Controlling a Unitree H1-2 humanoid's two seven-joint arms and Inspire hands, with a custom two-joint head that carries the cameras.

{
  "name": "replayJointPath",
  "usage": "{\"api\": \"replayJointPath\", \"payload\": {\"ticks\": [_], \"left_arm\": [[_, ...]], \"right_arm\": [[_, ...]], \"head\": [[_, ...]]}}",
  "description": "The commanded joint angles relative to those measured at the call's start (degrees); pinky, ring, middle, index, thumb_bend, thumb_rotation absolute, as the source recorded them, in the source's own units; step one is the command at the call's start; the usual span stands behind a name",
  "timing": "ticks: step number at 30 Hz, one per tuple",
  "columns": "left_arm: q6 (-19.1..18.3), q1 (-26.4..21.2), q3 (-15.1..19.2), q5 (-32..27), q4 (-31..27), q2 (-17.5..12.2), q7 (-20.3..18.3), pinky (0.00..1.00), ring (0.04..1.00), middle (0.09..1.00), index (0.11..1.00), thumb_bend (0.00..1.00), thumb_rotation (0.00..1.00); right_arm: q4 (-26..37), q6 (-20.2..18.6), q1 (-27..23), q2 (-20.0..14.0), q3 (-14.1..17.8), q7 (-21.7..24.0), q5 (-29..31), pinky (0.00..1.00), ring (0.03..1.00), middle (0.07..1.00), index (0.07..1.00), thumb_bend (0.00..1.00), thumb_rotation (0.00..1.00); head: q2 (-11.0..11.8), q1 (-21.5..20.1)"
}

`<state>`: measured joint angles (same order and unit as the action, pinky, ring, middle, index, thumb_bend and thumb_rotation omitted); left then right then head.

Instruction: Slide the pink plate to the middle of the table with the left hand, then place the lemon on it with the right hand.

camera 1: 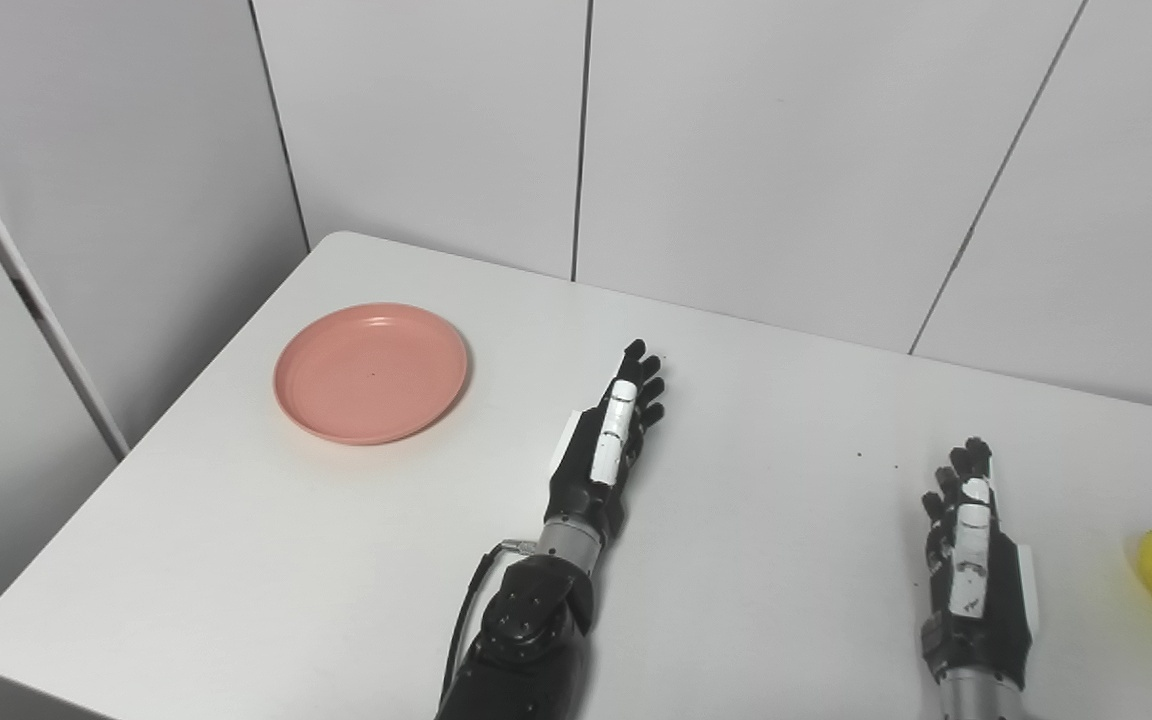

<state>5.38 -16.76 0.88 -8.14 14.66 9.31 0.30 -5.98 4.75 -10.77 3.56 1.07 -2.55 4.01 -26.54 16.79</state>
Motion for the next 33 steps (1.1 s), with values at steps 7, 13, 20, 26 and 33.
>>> {"api": "replayJointPath", "payload": {"ticks": [7,13,20,26,33], "left_arm": [[0.69,-2.20,1.79,-0.90,-5.10,-1.66,0.36,0.85,0.867,0.871,0.861,0.76,1.00],[1.96,-3.76,3.49,0.13,-5.80,-3.17,1.51,0.79,0.802,0.806,0.792,0.75,1.00],[0.62,-5.02,4.77,3.11,-8.67,-5.35,4.57,0.76,0.760,0.764,0.743,0.71,1.00],[-0.27,-6.16,6.30,4.14,-10.50,-7.55,6.05,0.72,0.722,0.726,0.703,0.72,1.00],[-0.32,-7.85,9.03,6.62,-10.50,-11.51,8.53,0.68,0.693,0.700,0.675,0.71,1.00]], "right_arm": [[-1.24,4.37,-0.42,-0.15,-0.23,0.58,-0.25,1.00,1.000,1.000,1.000,0.77,0.97],[-1.53,4.60,-0.46,0.00,-0.33,0.53,-0.58,1.00,1.000,1.000,1.000,0.76,0.97],[-2.04,5.34,-0.43,0.21,-0.38,0.20,-1.01,1.00,1.000,1.000,0.992,0.73,0.97],[-3.27,5.77,-1.11,0.24,-0.25,0.11,-0.99,1.00,1.000,1.000,0.990,0.74,0.97],[-3.70,5.34,-1.52,-0.25,-0.79,0.49,-1.58,1.00,1.000,1.000,1.000,0.75,0.99]], "head": [[0.67,0.55],[1.42,0.61],[1.71,0.89],[2.27,0.94],[3.00,1.76]]}}
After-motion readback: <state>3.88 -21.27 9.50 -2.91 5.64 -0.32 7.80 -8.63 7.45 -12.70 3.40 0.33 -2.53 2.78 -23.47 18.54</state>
